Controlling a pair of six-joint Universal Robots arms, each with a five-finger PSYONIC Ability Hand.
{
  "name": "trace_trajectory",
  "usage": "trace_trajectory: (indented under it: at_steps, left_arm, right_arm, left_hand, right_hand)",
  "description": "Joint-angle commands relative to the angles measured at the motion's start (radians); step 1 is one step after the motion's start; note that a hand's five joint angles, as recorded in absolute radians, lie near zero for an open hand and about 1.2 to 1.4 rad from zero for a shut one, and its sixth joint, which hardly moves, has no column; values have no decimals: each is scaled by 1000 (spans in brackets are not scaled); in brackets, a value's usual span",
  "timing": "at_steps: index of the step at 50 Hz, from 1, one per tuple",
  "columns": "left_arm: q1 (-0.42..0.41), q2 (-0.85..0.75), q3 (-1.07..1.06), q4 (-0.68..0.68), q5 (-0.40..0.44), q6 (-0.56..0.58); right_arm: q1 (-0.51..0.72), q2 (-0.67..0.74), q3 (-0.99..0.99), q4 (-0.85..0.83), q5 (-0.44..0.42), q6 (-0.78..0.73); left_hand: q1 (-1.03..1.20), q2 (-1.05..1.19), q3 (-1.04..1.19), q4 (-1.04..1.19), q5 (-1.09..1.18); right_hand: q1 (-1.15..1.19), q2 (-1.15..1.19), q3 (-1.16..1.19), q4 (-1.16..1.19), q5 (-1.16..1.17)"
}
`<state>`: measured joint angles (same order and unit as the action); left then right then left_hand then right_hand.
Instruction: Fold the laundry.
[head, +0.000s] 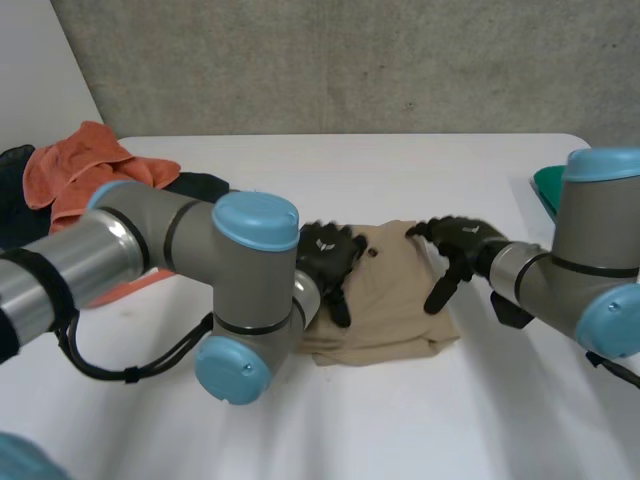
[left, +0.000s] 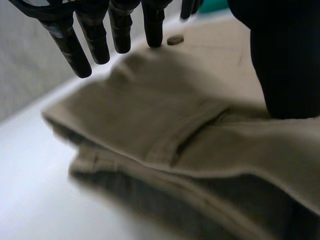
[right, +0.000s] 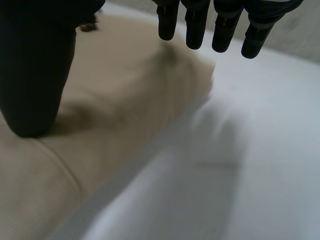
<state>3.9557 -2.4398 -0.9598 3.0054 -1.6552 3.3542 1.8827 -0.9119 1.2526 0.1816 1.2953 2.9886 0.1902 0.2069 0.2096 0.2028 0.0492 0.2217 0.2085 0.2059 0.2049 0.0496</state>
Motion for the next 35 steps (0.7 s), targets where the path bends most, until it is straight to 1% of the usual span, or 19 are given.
trace_trajectory:
  at_steps: [1,3,6,9,10,11,13,14,15,17,18,19,21,22,25,26,27,30,35]
  left_arm:
    - [33,-24,-7,-111,-55,56]
    - [36,-13,-7,-120,-52,65]
    - [36,22,-5,-118,-38,67]
    - [40,116,1,-114,18,67]
    - [42,139,3,-109,37,67]
    - [46,181,9,-96,82,67]
    - [54,221,16,-74,130,67]
    - [62,240,19,-60,155,65]
    - [79,274,26,-33,202,64]
    - [97,303,32,-5,250,61]
    - [106,317,36,3,273,60]
    - [117,338,53,13,322,59]
    - [119,346,75,13,385,57]
    - [122,346,97,12,447,54]
    - [125,347,122,-2,547,42]
    - [128,349,128,-16,595,25]
    - [131,349,131,-25,620,13]
    - [140,344,133,-45,676,-30]
    - [143,340,115,-46,687,-53]
  right_arm:
    - [3,108,-61,59,19,-147]
    - [7,90,-59,62,39,-187]
    - [13,50,-45,38,81,-198]
    - [47,-39,-7,-37,137,-207]
    - [73,-101,40,-80,160,-206]
    - [84,-132,66,-103,168,-207]
    - [107,-201,131,-154,182,-218]
    - [131,-255,199,-209,191,-230]
    - [144,-277,238,-240,191,-240]
    - [171,-306,318,-298,193,-261]
    - [196,-326,394,-353,194,-282]
    - [208,-329,430,-379,194,-293]
    - [231,-335,494,-428,193,-307]
    - [258,-329,551,-474,196,-319]
    - [297,-318,611,-545,200,-323]
    - [312,-306,637,-592,206,-323]
    - [315,-294,646,-619,213,-323]
    - [316,-225,653,-707,243,-324]
    - [317,-147,610,-792,271,-327]
  left_hand:
    - [29,13,10,17,-4]
    - [23,7,4,11,-10]
    - [9,-8,-11,-4,-25]
    - [-15,-31,-34,-27,-48]
    - [-15,-32,-34,-27,-48]
    - [-16,-32,-35,-28,-49]
    - [-16,-32,-35,-28,-49]
    - [-15,-32,-34,-27,-48]
    - [-15,-32,-34,-27,-48]
    - [-12,-29,-31,-25,-45]
    - [-9,-26,-28,-22,-43]
    - [-6,-23,-25,-19,-40]
    - [-3,-20,-23,-16,-37]
    - [0,-17,-20,-13,-34]
    - [-3,-20,-22,-16,-37]
    - [0,-17,-20,-13,-34]
    - [0,-17,-20,-13,-34]
    - [0,-17,-20,-13,-34]
    - [3,-14,-17,-10,-31]
  right_hand:
    - [-47,-34,-31,-30,-50]
    - [-47,-34,-31,-30,-50]
    - [-47,-34,-31,-30,-50]
    - [-47,-34,-31,-30,-50]
    - [-47,-34,-31,-30,-50]
    - [-47,-34,-31,-30,-50]
    - [-47,-34,-31,-30,-50]
    - [-47,-34,-31,-30,-50]
    - [-47,-34,-31,-30,-50]
    - [-47,-34,-31,-30,-50]
    - [-47,-34,-31,-30,-50]
    - [-47,-34,-31,-30,-50]
    - [-47,-34,-31,-30,-50]
    - [-47,-34,-31,-30,-50]
    - [-47,-34,-31,-30,-50]
    - [-47,-34,-31,-30,-50]
    - [-47,-34,-31,-30,-50]
    - [-47,-34,-31,-30,-50]
    - [-47,-34,-31,-30,-50]
